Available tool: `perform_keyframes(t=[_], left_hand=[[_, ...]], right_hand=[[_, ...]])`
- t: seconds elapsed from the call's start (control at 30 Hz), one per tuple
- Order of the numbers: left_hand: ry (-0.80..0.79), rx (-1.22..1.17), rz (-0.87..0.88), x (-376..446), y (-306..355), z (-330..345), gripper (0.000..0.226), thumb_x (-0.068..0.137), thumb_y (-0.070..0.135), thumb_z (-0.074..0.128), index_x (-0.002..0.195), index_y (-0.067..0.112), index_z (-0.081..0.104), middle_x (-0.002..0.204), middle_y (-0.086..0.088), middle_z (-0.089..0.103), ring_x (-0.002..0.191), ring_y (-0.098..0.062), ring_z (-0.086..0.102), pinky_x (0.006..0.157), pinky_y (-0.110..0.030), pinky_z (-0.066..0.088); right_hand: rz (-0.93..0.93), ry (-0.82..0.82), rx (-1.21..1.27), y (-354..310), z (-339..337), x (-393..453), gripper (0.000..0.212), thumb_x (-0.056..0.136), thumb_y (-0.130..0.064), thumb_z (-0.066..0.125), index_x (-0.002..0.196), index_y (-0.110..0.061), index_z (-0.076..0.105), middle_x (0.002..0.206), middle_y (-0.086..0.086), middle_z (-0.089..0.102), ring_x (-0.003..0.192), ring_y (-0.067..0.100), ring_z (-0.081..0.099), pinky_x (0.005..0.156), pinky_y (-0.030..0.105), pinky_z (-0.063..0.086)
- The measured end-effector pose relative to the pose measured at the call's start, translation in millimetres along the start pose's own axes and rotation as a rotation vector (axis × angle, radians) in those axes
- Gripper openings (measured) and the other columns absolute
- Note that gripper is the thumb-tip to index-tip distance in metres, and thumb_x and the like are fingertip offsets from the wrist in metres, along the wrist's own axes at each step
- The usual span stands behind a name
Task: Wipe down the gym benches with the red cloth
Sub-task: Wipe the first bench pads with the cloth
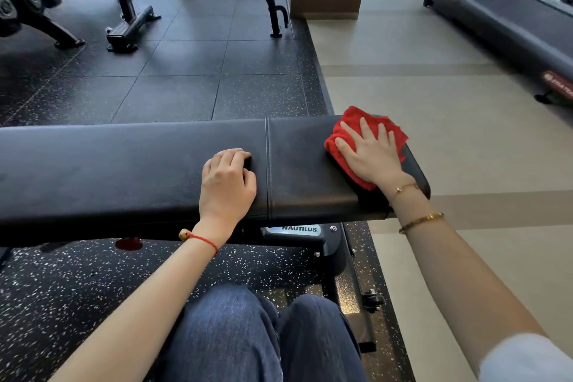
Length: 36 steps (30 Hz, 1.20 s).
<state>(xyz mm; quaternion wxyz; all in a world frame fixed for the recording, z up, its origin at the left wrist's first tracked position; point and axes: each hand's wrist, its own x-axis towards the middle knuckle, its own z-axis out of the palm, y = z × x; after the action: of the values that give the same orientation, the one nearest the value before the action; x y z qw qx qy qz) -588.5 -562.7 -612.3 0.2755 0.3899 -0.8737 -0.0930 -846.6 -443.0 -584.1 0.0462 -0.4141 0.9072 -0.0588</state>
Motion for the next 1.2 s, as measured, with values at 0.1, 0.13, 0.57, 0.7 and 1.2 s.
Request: perform_keyframes(t=[0.1,0.13,0.57,0.7,1.2], left_hand=[[-0.004,-0.011,0.001,0,-1,0,0.031,0.089,0.011,0.054,0.118,0.011,0.065,0.125,-0.007,0.064,0.121,-0.026,0.055,0.107,-0.043,0.041],[-0.004,-0.020,-0.003,0,-2,0,0.032,0.089,0.011,0.055,0.118,0.011,0.065,0.125,-0.007,0.064,0.121,-0.026,0.055,0.107,-0.043,0.041],[0.041,0.057,0.017,3,-43,-34,0.032,0.083,0.008,0.063,0.115,0.011,0.068,0.121,-0.006,0.067,0.122,-0.028,0.055,0.107,-0.044,0.036],[0.059,0.100,-0.031,-1,-69,-44,0.032,0.084,0.018,0.056,0.113,0.012,0.068,0.119,-0.006,0.067,0.120,-0.029,0.057,0.107,-0.046,0.038],[0.081,0.022,-0.089,-10,-85,-39,0.035,0.087,0.023,0.046,0.113,0.016,0.068,0.120,0.000,0.067,0.118,-0.022,0.056,0.106,-0.045,0.038]], right_hand=[[-0.057,-0.024,0.014,-33,1,13,0.057,0.099,-0.060,0.022,0.153,-0.042,0.020,0.165,0.006,0.009,0.149,0.042,0.005,0.121,0.051,-0.001],[-0.095,-0.027,0.013,-45,1,12,0.057,0.099,-0.060,0.023,0.153,-0.041,0.020,0.165,0.006,0.009,0.149,0.041,0.005,0.121,0.051,-0.001],[-0.332,0.041,-0.013,-35,5,-60,0.078,0.084,-0.080,0.020,0.153,-0.044,0.018,0.162,-0.011,0.018,0.151,0.024,0.010,0.123,0.043,0.006],[-0.219,0.007,-0.022,-54,5,-15,0.070,0.090,-0.073,0.022,0.153,-0.043,0.017,0.164,-0.008,0.013,0.151,0.029,0.006,0.122,0.048,0.000],[-0.604,0.020,0.012,-116,22,-64,0.064,0.091,-0.071,0.024,0.151,-0.048,0.020,0.162,-0.013,0.018,0.151,0.022,0.010,0.123,0.044,0.004]])
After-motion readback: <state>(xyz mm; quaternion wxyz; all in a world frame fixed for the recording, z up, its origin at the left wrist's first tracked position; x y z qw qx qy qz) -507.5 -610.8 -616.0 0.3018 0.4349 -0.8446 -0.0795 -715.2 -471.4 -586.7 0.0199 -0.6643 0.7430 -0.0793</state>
